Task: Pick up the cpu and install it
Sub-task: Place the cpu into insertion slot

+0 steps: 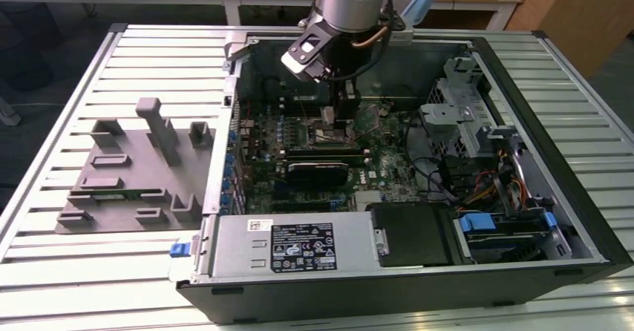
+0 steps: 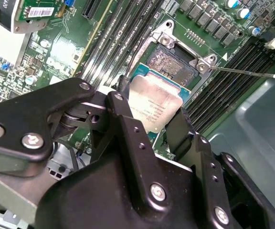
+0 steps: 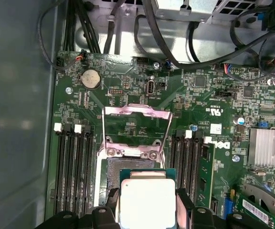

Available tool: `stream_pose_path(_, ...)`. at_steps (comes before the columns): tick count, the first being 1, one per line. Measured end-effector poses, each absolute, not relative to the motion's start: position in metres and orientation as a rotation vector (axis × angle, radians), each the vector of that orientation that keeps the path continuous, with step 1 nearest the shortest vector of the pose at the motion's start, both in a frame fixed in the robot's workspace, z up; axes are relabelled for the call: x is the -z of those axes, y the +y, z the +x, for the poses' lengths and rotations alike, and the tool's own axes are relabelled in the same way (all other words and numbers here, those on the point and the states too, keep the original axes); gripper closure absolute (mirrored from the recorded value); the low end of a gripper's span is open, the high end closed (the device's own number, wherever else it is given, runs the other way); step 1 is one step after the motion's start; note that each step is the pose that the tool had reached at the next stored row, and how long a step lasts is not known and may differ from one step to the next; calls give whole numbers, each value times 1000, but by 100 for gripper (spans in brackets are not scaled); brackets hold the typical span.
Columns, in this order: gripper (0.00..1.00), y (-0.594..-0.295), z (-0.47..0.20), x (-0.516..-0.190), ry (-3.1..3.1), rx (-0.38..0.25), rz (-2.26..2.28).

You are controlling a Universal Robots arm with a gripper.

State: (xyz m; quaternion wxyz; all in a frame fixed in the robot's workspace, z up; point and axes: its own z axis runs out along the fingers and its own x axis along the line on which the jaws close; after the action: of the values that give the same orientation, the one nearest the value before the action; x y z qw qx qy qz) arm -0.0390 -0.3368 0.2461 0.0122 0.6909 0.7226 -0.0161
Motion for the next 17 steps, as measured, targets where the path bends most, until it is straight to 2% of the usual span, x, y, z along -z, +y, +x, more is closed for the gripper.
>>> stream_pose_path(12, 45, -337, -39, -236, 2261, 10, 2163)
stream_pose_path(17, 45, -337, -42, -234, 2234, -33, 2145)
